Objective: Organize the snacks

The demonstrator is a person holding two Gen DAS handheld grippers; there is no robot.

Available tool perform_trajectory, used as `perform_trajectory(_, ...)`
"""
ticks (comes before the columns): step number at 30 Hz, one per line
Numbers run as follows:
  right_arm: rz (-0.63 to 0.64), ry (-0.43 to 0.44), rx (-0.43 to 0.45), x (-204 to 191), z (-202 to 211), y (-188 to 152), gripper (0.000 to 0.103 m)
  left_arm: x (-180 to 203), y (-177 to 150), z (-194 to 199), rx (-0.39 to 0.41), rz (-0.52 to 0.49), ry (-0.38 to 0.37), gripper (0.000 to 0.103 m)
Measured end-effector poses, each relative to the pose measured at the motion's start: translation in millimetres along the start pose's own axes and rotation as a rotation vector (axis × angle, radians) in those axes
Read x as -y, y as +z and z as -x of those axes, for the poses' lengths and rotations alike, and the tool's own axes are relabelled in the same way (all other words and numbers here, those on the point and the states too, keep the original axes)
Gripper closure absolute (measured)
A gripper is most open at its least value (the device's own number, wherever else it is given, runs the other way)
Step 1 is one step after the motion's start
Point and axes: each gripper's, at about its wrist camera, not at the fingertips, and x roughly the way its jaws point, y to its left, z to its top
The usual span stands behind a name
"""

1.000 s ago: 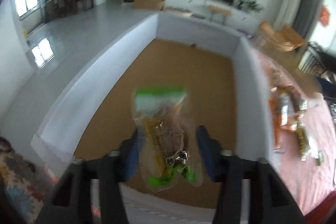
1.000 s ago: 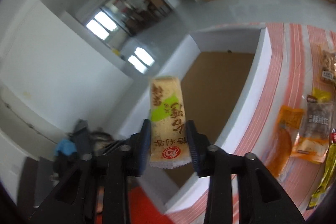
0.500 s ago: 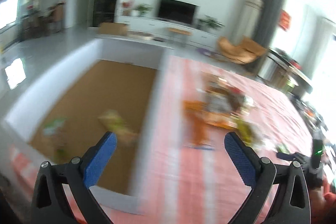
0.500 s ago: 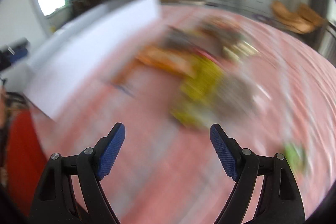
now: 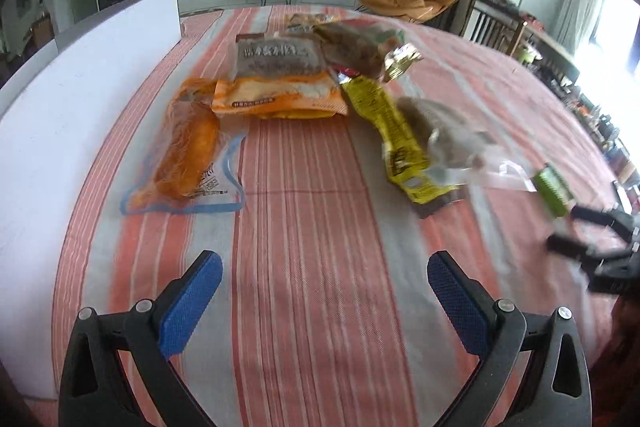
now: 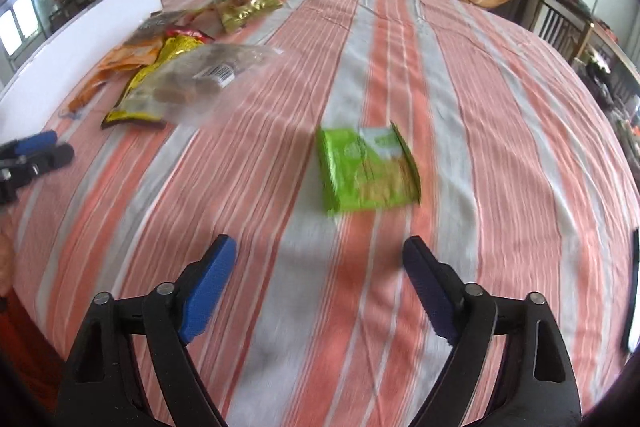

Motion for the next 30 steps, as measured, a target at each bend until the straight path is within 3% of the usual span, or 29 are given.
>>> perform_trajectory(6,-0.042,-0.022,0.016,22.7,-35.5,39.5,0.006,-1.8,2.5,-5.9,0.004,0.003,0.004,0.001)
perform_trajectory(15,-0.063,-0.036,0.062,26.3,-39.0,40.2,0.004,9.3,-2.3,-10.2,-0.024,-0.066,0.076,0.000)
perform_trajectory(30,-0.070,-0.040,0.064,27.5,-39.9,42.2,0.004,9.9,-2.1,-11.8,-0.024,-0.071,0.076,0.000)
